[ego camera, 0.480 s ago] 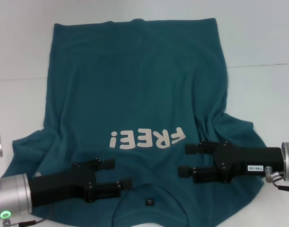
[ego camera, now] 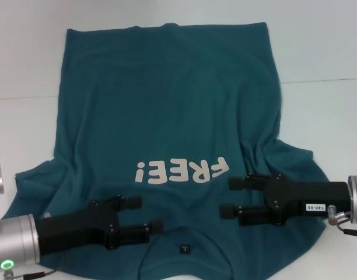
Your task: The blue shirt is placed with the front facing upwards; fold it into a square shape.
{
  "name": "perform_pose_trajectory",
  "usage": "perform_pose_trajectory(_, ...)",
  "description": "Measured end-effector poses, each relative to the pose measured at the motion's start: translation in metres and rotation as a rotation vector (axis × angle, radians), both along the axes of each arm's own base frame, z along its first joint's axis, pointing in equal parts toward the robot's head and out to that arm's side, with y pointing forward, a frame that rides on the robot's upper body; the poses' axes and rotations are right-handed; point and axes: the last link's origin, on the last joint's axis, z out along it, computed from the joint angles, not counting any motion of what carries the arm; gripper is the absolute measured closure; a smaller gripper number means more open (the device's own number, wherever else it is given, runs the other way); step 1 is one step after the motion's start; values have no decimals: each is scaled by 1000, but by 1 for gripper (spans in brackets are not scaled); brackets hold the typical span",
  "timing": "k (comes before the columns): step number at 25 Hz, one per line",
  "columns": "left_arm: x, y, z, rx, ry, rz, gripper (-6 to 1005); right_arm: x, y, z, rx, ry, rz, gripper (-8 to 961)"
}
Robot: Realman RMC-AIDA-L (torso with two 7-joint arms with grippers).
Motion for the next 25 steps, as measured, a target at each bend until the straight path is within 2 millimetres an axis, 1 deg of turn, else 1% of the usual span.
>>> perform_pose_trajectory(4,-1,2,3,17,-8,12,72,0,0,0,1,1,-1,12)
perform_pose_trajectory(6,-5,6,11,56,-28,48,73,0,0,0,1,2,0,13)
perform_pose_trajectory(7,-5,6,11,56,-28,48,73,0,0,0,1,3,0,13)
perform_pose_trajectory(9,-10,10,20,96,-43,81,74,-1,0,0,1,4,0,13)
perform_pose_trajectory(14,-27,16,45,186,-67,174,77,-1,0,0,1,7,-6,12)
perform_pose_trajectory(17,-39,18,55,240,-50,237,78,-1,0,0,1,14,-12,13)
perform_pose_trajectory(25,-64,18,66,319,20,348,81,-1,0,-1,-2,19,-16,12)
